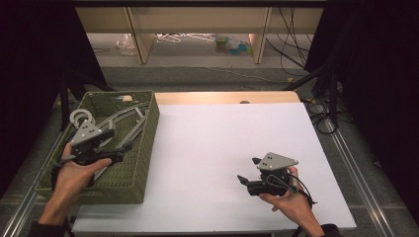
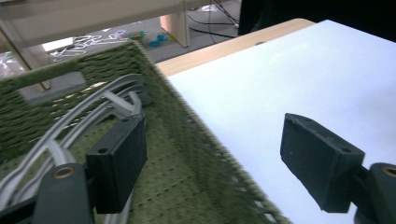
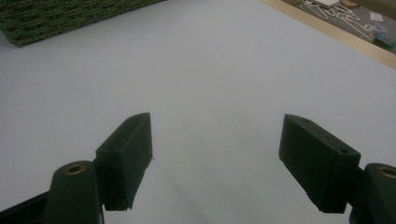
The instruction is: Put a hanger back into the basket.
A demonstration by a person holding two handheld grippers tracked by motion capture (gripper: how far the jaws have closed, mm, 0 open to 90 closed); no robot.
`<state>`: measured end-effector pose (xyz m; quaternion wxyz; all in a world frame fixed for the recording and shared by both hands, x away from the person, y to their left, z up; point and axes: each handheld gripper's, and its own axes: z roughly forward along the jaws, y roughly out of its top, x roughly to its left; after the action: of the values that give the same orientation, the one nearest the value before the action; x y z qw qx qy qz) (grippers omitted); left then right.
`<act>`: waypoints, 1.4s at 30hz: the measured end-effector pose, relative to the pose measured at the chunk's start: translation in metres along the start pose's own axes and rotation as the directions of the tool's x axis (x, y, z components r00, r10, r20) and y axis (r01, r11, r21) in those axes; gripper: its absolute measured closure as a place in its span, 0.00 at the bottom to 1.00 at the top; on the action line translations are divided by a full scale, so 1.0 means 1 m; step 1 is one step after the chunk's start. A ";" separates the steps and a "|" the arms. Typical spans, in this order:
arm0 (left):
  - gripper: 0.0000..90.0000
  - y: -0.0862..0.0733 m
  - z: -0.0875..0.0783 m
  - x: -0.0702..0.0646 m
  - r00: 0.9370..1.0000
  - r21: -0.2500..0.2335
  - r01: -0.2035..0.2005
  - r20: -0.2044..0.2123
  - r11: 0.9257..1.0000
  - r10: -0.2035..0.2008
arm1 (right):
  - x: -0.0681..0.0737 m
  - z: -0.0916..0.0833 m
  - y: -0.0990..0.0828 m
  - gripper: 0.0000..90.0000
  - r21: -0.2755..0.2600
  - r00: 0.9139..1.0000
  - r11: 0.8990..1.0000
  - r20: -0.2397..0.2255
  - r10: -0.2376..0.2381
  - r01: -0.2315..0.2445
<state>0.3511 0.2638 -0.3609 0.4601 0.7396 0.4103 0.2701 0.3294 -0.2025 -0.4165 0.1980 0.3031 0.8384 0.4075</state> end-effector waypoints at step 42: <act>0.23 -0.055 0.009 -0.113 0.967 -0.087 -0.090 0.230 0.992 0.108 | 0.011 -0.006 -0.006 0.20 -0.062 0.999 0.997 -0.030 0.041 -0.042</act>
<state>0.2798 0.1768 -0.4168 0.5189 0.7680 0.3051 0.2188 0.3157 -0.2012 -0.4185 0.1869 0.3083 0.8216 0.4417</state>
